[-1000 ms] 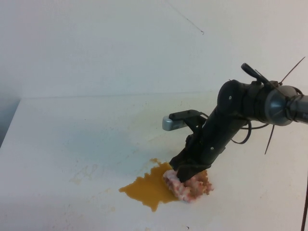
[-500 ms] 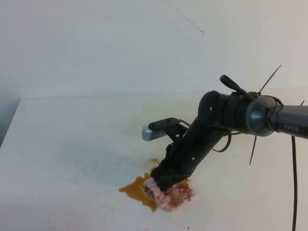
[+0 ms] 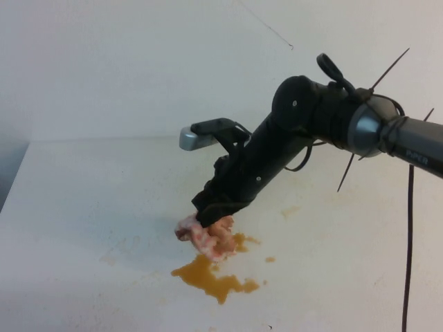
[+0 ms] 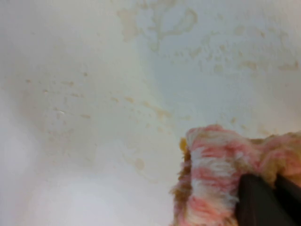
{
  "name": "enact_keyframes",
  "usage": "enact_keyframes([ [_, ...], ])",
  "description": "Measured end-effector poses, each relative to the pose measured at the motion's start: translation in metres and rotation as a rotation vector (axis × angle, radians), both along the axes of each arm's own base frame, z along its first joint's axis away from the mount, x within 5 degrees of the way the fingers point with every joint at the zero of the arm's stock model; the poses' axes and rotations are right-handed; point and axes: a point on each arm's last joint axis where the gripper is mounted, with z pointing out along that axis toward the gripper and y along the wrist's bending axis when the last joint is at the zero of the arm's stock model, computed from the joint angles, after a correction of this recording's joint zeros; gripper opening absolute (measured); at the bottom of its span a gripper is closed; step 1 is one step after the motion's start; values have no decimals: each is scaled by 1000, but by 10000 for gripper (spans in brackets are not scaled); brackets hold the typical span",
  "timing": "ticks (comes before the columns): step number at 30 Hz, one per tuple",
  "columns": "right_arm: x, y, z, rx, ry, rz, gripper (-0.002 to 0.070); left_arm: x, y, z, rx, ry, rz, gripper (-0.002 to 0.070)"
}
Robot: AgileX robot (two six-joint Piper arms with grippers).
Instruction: Wipe the table
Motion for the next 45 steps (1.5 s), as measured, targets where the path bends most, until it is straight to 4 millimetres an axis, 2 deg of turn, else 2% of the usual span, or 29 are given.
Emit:
enact_keyframes([
  [3, -2, 10, 15, 38, -19, 21, 13, 0, 0, 0, 0, 0, 0, 0],
  [5, -6, 17, 18, 47, -18, 38, 13, 0, 0, 0, 0, 0, 0, 0],
  [10, -23, 36, 12, 27, -11, 103, 13, 0, 0, 0, 0, 0, 0, 0],
  [14, -31, 50, -11, -9, 11, 137, 13, 0, 0, 0, 0, 0, 0, 0],
  [19, -33, 58, -48, -74, 37, 148, 13, 0, 0, 0, 0, 0, 0, 0],
  [23, -30, 57, -63, -129, 41, 117, 13, 0, 0, 0, 0, 0, 0, 0],
  [28, -20, 50, -62, -186, -3, 75, 13, 0, 0, 0, 0, 0, 0, 0],
  [39, 13, 14, -60, -218, -18, -26, 13, 0, 0, 0, 0, 0, 0, 0],
  [45, 16, 12, -56, -226, -40, 2, 13, 0, 0, 0, 0, 0, 0, 0],
])
